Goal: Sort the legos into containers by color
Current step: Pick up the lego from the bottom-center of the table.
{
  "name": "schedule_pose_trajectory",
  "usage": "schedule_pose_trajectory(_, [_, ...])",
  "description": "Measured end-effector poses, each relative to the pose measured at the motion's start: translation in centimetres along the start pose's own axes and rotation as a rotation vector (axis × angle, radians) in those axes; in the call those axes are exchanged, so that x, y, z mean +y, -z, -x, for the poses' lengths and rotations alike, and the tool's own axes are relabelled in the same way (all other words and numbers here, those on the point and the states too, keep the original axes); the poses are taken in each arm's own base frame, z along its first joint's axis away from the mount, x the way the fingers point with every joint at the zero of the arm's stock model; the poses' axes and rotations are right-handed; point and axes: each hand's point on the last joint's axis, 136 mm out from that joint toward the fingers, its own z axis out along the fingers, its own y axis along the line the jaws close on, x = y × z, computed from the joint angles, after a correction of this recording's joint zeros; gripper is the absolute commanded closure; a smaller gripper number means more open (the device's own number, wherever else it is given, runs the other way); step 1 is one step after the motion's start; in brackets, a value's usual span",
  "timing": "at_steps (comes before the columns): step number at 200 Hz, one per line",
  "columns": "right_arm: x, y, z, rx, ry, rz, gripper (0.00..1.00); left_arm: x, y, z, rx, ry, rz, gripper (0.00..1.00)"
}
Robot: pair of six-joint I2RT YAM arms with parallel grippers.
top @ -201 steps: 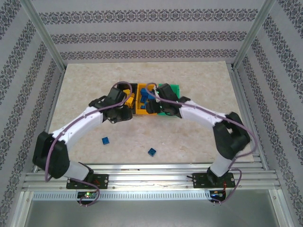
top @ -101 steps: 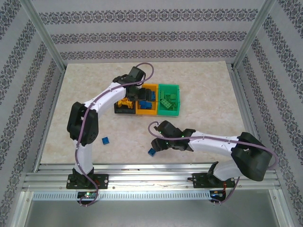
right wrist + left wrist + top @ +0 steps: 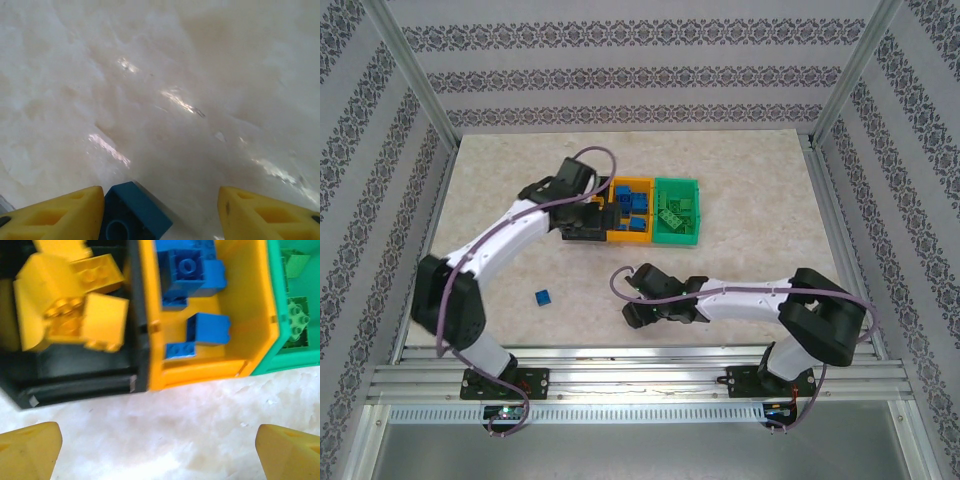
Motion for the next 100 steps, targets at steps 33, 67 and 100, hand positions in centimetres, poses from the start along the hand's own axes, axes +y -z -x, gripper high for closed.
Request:
schedule_pose_trajectory(33, [1.2,-0.7,-0.9,0.032,0.037,0.013,0.39,5.7,2.4,-2.9,-0.039,0.111,0.056,0.0])
schedule_pose_trajectory(67, [2.1,-0.6,-1.5,0.048,0.054,0.031,0.4,7.4,4.0,-5.0,-0.065,0.156,0.063,0.0])
schedule_pose_trajectory(100, [2.3,-0.7,-1.7,0.053,0.041,0.033,0.59,8.5,2.3,-8.0,0.03,0.22,0.07,0.03])
